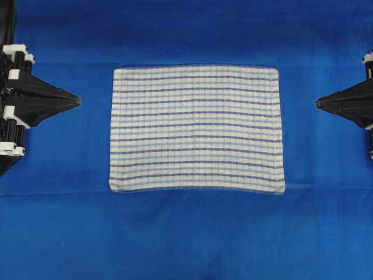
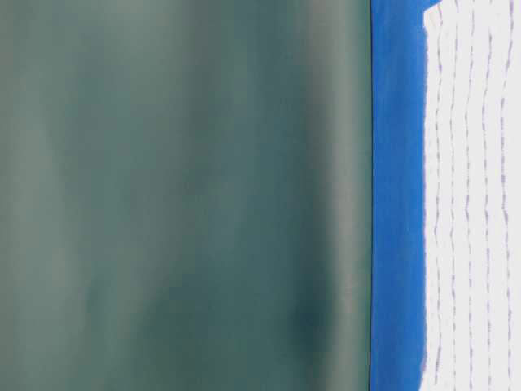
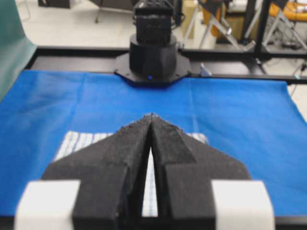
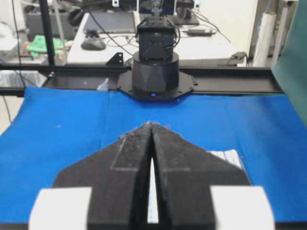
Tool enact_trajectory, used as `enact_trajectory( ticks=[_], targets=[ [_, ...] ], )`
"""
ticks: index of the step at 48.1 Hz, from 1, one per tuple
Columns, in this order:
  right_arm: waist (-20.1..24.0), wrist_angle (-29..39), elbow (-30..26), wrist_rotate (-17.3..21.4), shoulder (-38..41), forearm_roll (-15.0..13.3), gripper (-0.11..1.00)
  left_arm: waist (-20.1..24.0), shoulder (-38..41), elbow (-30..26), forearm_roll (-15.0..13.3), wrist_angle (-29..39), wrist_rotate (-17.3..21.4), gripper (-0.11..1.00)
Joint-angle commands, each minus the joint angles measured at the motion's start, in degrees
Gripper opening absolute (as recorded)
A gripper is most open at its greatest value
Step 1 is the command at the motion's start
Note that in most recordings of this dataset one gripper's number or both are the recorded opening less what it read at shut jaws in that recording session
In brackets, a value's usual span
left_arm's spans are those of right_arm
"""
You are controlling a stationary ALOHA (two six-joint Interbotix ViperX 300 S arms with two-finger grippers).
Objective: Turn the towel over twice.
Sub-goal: 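Move both grippers toward the far corners of the striped towel, then grasp the towel's far left and right corners with both grippers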
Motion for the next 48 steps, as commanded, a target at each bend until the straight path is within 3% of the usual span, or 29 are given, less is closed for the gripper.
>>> enact_trajectory(
  ticks=[1,15,32,37,48],
  targets=[
    [-0.62,-0.44,-1.76,0.53,0.35,0.26,0.0,0.0,0.18,-1.05,-1.05,0.26,0.0,0.0],
    [-6.33,3.52,-2.81,1.58,0.7,0.44,0.0,2.55,1.49,-0.53,-1.14,-0.53,0.44,0.0],
    [-17.67,6.77,-2.46,3.96,9.05,0.44,0.01,13.1,9.4,2.11,-1.23,-3.69,-0.35,0.03],
    [-21.27,7.38,-2.55,3.96,13.97,0.44,0.05,15.73,13.1,2.9,-1.32,-5.71,-0.35,0.21],
    [-27.33,7.38,-4.13,3.52,26.81,0.09,0.65,22.32,25.31,4.57,-1.58,-12.22,-0.79,0.82]
  ],
)
